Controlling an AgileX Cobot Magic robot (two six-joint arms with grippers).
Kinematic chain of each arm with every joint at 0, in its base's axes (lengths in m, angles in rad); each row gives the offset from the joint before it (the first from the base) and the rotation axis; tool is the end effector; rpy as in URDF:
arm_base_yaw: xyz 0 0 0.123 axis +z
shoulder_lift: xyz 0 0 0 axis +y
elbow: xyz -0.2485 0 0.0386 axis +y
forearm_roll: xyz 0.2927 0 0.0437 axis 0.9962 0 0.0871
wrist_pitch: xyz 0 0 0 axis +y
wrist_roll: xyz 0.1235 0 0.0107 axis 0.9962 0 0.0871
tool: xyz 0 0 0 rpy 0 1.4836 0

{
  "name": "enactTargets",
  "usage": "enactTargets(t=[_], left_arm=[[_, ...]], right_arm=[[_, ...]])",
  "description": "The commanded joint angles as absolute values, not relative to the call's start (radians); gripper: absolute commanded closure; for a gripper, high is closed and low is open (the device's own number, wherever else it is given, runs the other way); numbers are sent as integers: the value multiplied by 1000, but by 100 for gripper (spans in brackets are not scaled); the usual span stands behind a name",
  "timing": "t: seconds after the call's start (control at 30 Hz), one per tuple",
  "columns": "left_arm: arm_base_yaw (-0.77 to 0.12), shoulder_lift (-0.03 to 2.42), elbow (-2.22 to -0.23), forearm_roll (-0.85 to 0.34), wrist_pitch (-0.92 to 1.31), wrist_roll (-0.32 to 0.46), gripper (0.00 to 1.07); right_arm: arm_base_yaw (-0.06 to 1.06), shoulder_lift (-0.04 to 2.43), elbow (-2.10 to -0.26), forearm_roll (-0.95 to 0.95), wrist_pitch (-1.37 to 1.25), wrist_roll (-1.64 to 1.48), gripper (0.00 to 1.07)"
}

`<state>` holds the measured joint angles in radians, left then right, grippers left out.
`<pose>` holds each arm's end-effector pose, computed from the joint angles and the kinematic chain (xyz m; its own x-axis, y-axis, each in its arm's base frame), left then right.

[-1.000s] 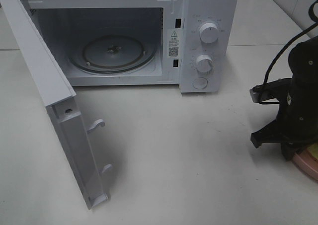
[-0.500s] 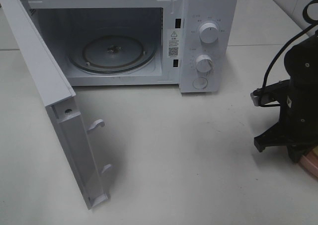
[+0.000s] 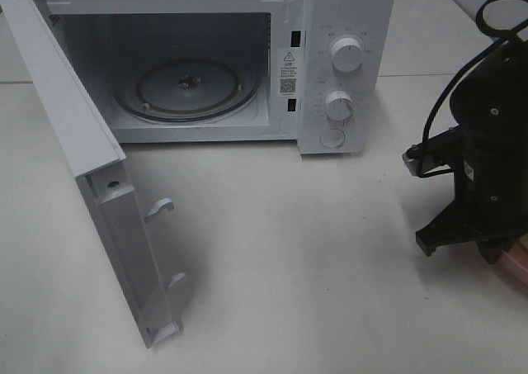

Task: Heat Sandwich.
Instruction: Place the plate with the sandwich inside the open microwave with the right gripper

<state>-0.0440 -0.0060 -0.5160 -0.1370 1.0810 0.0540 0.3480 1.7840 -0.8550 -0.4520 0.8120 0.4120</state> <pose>0.0922 -0.0190 0.2883 -0.4522 0.0092 -0.8919 0.1463 0.9872 -0.0640 0.2925 0.0643 0.0319 -0.9656 -0.2600 0.0016 -0.2470 0.9153 -0.3182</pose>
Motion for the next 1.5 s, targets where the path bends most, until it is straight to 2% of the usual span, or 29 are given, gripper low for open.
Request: enactTargets(t=[0.03, 1.17, 1.5], left_arm=[[-47, -23, -513, -138, 1068, 47, 8], [-47, -23, -513, -138, 1068, 47, 8], [-47, -23, -513, -138, 1068, 47, 8]], right_arm=[[371, 1756, -853, -498, 866, 427, 107], [612, 1588, -853, -557, 1047, 417, 107], [732, 1582, -853, -532, 1089, 374, 107]])
